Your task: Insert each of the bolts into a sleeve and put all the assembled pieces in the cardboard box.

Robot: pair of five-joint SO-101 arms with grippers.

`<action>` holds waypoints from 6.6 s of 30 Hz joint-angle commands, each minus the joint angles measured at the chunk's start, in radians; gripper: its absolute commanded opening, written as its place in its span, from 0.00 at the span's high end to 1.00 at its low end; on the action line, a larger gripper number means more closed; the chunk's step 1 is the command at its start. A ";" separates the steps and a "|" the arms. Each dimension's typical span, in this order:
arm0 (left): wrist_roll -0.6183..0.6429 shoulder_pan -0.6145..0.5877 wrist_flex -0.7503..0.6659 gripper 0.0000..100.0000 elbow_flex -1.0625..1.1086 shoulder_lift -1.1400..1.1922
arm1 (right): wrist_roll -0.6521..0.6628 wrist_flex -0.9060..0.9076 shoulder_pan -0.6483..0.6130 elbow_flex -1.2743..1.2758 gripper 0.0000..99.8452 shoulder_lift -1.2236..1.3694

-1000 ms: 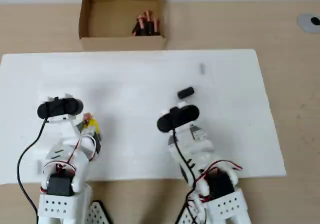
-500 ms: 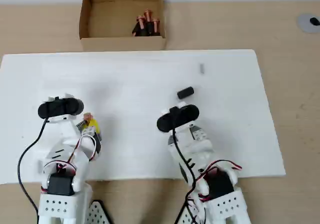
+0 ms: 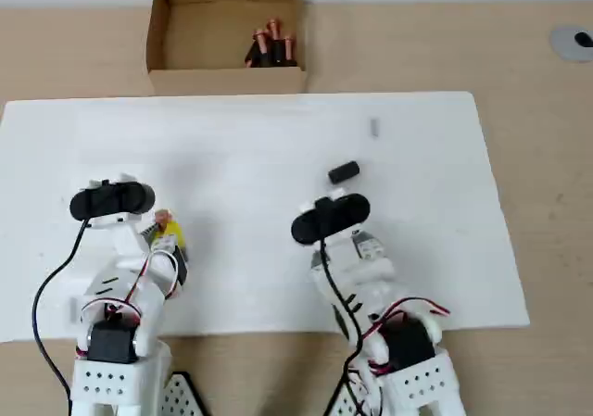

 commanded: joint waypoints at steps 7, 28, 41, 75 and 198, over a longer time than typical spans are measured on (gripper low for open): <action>-0.002 -0.011 -0.014 0.99 0.003 -0.007 | 0.230 -0.034 -0.008 -0.223 0.90 -0.058; -0.002 -0.005 -0.014 0.99 0.005 -0.007 | 0.350 0.718 -0.008 -1.672 0.90 1.693; 0.002 -0.009 -0.015 0.99 0.005 -0.007 | 0.976 0.689 0.097 -1.748 0.90 1.854; -0.002 -0.011 -0.014 0.99 0.005 -0.007 | 1.204 0.703 0.239 -2.301 0.71 2.563; -0.032 0.293 -0.051 1.00 -0.572 -0.005 | 0.124 -1.198 -0.562 0.050 0.99 0.326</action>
